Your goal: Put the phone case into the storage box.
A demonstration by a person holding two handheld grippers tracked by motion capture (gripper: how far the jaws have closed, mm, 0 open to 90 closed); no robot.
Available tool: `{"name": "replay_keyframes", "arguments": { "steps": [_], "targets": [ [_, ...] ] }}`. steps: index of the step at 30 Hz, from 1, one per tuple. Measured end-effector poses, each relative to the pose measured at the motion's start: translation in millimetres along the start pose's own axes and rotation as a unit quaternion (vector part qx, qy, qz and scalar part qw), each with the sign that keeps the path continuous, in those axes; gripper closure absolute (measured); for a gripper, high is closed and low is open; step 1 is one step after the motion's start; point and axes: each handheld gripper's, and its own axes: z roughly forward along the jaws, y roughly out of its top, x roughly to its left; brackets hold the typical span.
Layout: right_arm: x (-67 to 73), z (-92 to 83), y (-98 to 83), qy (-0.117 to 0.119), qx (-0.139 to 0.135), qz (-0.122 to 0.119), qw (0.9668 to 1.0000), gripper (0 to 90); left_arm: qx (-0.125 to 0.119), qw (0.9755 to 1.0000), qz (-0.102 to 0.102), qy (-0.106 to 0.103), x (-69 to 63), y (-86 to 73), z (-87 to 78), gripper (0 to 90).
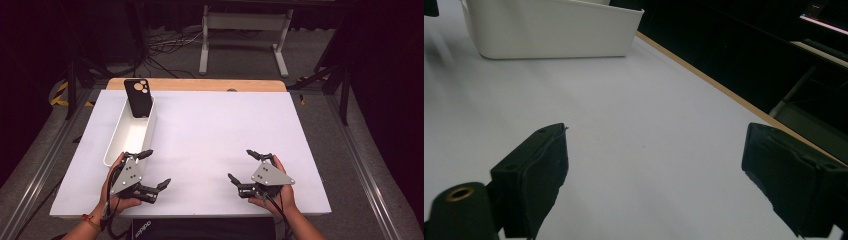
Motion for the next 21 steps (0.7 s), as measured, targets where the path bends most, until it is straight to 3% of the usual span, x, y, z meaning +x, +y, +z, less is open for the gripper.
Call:
{"name": "replay_keyframes", "arguments": {
  "steps": [11, 21],
  "targets": [
    [-4.1, 1.8, -1.8, -0.006, -0.003, 0.008, 0.9999, 13.5, 0.001, 0.9999, -0.003, 0.01, 2.2, 0.4, 2.6, 4.1],
    [-13.2, -1.7, -1.4, -0.023, -0.007, 0.02, 0.9995, 13.0, 0.004, 0.9999, -0.014, 0.003, 3.8, -0.2, 5.6, 4.0]
  ]
}}
